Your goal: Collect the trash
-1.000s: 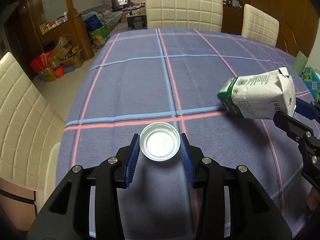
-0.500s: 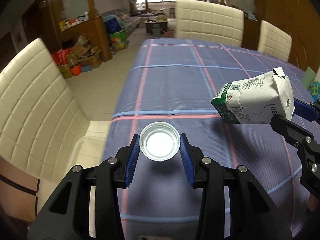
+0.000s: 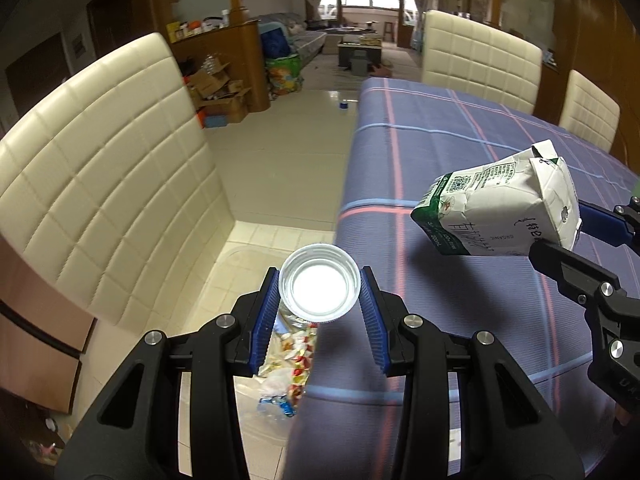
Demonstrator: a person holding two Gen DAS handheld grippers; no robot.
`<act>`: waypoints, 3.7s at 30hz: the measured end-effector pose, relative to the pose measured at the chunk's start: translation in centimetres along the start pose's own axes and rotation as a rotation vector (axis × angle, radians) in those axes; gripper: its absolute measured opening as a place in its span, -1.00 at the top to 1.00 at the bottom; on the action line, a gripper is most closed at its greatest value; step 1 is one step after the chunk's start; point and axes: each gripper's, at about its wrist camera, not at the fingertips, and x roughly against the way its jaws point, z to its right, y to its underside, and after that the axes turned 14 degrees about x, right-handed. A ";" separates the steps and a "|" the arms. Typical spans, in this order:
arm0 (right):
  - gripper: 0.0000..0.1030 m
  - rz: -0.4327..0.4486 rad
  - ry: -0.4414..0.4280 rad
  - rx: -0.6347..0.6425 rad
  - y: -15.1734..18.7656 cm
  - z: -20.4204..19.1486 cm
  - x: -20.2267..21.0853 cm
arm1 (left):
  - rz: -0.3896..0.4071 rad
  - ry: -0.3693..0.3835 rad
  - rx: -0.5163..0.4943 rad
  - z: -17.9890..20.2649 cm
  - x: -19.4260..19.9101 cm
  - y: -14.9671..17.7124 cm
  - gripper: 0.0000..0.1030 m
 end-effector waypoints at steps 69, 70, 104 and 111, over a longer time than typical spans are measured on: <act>-0.40 -0.084 0.063 -0.035 -3.2 -3.6 -3.6 | 0.039 -0.095 0.184 -9.2 0.3 0.8 -0.73; -0.40 -0.093 0.082 -0.039 -3.1 -3.4 -3.3 | 0.042 -0.093 0.182 -9.0 0.6 0.8 -0.74; -0.65 -0.112 0.340 -0.272 -0.7 -0.7 13.0 | 0.164 0.050 0.074 -1.2 14.7 1.8 -0.93; -0.65 -0.088 0.400 -0.263 -0.5 -0.6 14.1 | 0.190 0.053 0.064 -0.5 15.6 1.8 -0.93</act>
